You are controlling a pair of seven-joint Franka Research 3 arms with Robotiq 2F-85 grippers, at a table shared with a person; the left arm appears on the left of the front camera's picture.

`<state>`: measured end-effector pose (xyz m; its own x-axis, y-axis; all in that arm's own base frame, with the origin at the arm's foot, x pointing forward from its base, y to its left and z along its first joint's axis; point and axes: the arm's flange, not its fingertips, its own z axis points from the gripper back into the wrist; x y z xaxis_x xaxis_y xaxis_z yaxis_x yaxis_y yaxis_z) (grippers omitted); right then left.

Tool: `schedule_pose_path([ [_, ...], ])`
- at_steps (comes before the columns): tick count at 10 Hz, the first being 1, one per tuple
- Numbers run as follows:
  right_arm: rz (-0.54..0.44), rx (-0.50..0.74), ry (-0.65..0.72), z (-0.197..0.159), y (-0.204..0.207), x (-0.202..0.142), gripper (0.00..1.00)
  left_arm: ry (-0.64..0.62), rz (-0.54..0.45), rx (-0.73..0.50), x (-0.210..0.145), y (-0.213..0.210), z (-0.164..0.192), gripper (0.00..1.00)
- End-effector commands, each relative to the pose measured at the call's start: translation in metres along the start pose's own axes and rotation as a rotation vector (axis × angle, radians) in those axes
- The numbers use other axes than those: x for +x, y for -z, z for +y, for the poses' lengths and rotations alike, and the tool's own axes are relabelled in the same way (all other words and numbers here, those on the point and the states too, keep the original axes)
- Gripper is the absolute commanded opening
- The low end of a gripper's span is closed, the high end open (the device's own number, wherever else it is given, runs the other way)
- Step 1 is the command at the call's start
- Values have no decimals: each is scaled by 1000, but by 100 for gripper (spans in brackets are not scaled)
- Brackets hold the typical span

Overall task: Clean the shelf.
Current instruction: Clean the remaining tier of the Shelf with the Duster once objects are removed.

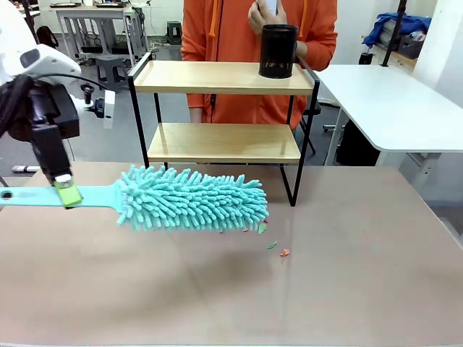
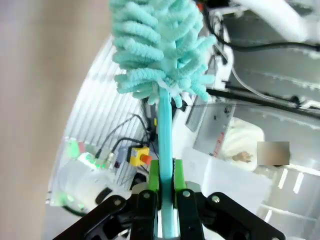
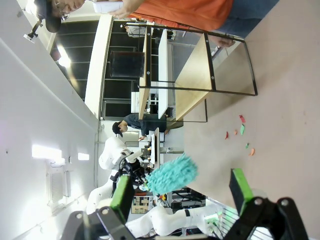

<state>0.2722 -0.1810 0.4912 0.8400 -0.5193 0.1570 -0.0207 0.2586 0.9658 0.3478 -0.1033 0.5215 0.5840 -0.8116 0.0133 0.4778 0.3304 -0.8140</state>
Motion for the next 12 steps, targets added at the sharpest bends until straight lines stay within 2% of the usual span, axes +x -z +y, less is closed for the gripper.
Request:
schedule_pose_path([
  [1,-12,20,-25,1,1,2,100,156,30,-82,-48,-34,-28,0],
  [2,-12,20,-25,1,1,2,100,225,-16,-114,-77,-53,-39,0],
  [3,-12,20,-25,1,1,2,100,266,-112,-117,-101,-69,-43,0],
  [5,-12,20,-25,1,1,2,100,295,-426,-119,-153,-97,-38,0],
  [6,-12,20,-25,1,1,2,100,235,-662,-123,-174,-108,-28,0],
  [9,-12,20,-25,1,1,2,100,105,-1057,-199,-207,-128,-6,0],
  [10,-12,20,-25,1,1,2,100,-15,-1157,-167,-210,-135,7,0],
  [12,-12,20,-25,1,1,2,100,-233,-1202,-129,-196,-143,31,0],
])
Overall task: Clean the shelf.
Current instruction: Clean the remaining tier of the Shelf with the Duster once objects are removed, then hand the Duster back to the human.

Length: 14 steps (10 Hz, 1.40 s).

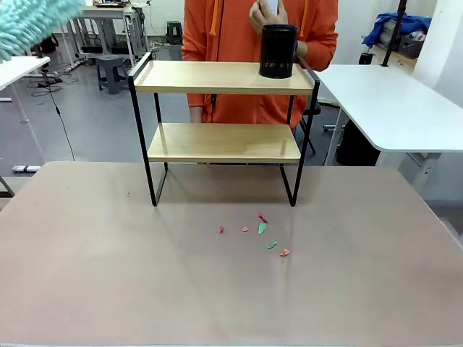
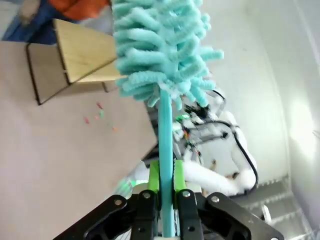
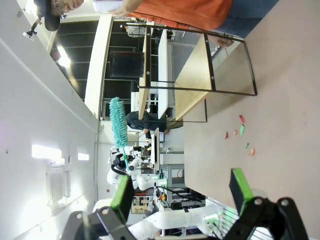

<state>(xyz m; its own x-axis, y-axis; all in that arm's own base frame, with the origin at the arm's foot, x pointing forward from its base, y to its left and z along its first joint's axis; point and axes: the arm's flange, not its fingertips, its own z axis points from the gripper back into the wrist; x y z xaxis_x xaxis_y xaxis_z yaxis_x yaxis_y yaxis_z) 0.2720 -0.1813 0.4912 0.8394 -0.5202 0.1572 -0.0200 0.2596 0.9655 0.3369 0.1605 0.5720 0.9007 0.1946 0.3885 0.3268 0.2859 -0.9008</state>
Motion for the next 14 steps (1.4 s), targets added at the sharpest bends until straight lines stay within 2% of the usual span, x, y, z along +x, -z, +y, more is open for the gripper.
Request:
schedule_pose_path([
  [1,-11,21,-25,1,1,2,100,-111,-58,96,9,31,1,0],
  [3,-11,21,-25,1,1,2,100,-190,-106,176,23,42,19,0],
  [4,-11,21,-25,1,1,2,100,-267,-42,188,25,47,24,0],
  [5,-11,21,-25,1,1,2,100,-140,-73,169,22,36,23,0],
  [14,-11,21,-25,1,1,2,100,-140,-73,169,22,36,23,0],
])
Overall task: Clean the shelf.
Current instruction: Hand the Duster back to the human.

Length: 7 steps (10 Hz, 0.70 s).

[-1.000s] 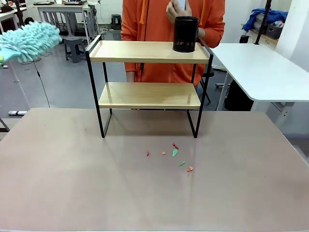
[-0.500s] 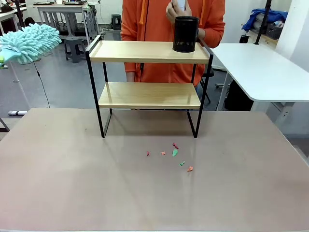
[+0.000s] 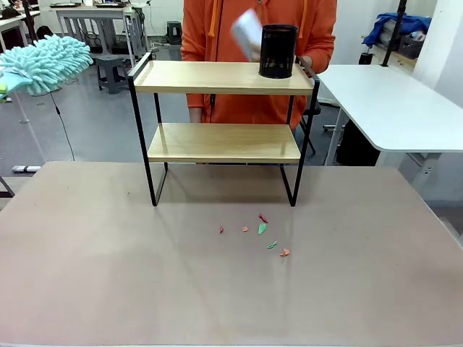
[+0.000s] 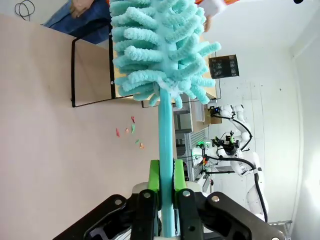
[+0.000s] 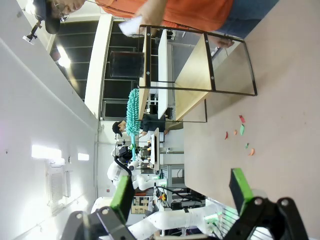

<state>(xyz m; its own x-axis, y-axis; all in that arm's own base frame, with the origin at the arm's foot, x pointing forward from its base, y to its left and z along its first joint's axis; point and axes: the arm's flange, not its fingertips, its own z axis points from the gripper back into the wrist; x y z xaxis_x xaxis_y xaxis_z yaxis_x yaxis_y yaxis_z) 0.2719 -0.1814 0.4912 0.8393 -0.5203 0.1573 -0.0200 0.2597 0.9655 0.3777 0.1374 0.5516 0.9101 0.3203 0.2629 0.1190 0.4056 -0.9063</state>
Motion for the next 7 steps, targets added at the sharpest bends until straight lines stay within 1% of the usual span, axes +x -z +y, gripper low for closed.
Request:
schedule_pose_path([
  [1,0,0,0,0,0,0,100,0,0,0,0,0,0,12],
  [2,-35,40,-128,24,-4,2,100,96,-53,-60,1,0,-23,12],
  [3,-22,102,-206,60,3,9,100,211,-68,-167,0,-1,-54,12],
  [4,53,185,-280,97,20,13,100,329,-7,-271,-8,2,-85,12],
  [5,117,237,-360,126,47,8,100,416,76,-348,-19,11,-109,12],
  [6,218,326,-427,148,80,-13,100,497,266,-424,-34,24,-128,12],
  [7,334,404,-459,158,109,-40,100,532,505,-476,-46,39,-136,12],
])
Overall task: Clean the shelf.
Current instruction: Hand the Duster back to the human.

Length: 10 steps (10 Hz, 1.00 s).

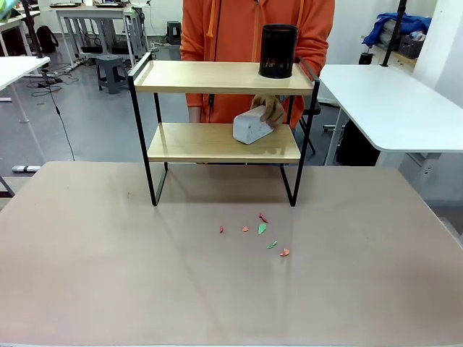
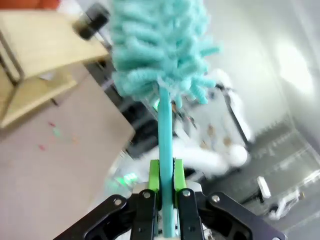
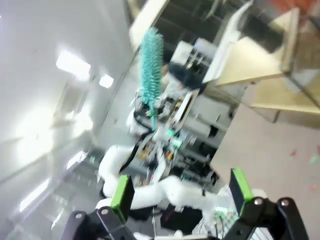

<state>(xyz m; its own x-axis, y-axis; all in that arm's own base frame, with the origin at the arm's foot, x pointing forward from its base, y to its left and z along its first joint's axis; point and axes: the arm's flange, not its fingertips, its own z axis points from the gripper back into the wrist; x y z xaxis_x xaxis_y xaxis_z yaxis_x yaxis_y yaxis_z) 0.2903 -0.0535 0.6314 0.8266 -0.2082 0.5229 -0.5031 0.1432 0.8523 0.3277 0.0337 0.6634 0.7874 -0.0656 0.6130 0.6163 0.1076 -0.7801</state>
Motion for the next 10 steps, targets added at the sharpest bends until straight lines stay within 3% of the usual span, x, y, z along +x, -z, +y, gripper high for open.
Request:
schedule_pose_path([
  [1,177,73,-58,-10,52,-33,100,18,487,-206,-6,18,17,12],
  [2,0,0,0,0,0,0,100,-40,618,-97,-10,23,25,12],
  [3,0,0,0,0,0,0,100,-11,154,-90,-9,24,-3,12],
  [4,0,0,0,0,0,0,100,-11,154,-90,-9,24,-3,12],
  [5,80,26,-18,1,29,-13,100,-11,154,-90,-9,24,-3,12],
  [7,149,12,-49,-15,49,1,100,-64,421,-114,-16,53,13,12],
  [10,371,34,-66,-11,112,-7,100,-113,640,-148,-29,95,20,12],
])
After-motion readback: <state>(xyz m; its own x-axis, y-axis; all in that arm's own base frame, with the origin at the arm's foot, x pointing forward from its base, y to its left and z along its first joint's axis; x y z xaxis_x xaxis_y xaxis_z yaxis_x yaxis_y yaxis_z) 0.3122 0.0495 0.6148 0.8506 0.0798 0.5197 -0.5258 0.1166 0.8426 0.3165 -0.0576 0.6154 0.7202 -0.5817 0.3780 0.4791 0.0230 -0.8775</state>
